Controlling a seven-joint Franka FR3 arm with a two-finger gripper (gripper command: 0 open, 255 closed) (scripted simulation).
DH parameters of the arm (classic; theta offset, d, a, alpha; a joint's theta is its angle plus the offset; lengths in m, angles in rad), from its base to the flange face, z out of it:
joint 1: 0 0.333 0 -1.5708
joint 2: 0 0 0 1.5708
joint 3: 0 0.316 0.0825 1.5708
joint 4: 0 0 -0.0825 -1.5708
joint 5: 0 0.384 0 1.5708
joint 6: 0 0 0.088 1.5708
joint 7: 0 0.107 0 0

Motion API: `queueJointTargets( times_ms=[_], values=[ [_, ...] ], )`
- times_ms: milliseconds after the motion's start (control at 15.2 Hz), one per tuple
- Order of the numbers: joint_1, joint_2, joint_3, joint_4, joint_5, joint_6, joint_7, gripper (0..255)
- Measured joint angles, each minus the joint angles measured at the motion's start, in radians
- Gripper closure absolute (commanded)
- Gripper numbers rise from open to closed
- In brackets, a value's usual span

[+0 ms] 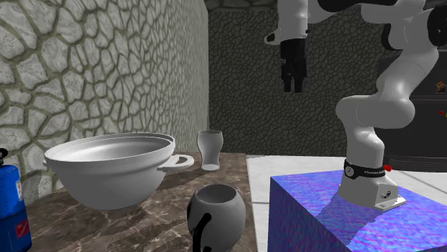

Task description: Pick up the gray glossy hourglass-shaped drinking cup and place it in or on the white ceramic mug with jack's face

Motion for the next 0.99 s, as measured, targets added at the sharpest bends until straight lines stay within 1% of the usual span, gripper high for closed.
queueJointTargets(
  times_ms=[66, 264, 792, 990],
  values=[
    [0.0, 0.0, 0.0, 0.0, 0.0, 0.0, 0.0, 0],
    [-0.008, 0.059, -0.017, 0.002, -0.002, 0.067, -0.002, 0],
    [-0.025, 0.328, -0.073, 0.062, 0.018, 0.316, -0.005, 0],
    [-0.031, 0.437, -0.098, 0.115, 0.034, 0.388, -0.018, 0]
  ],
)
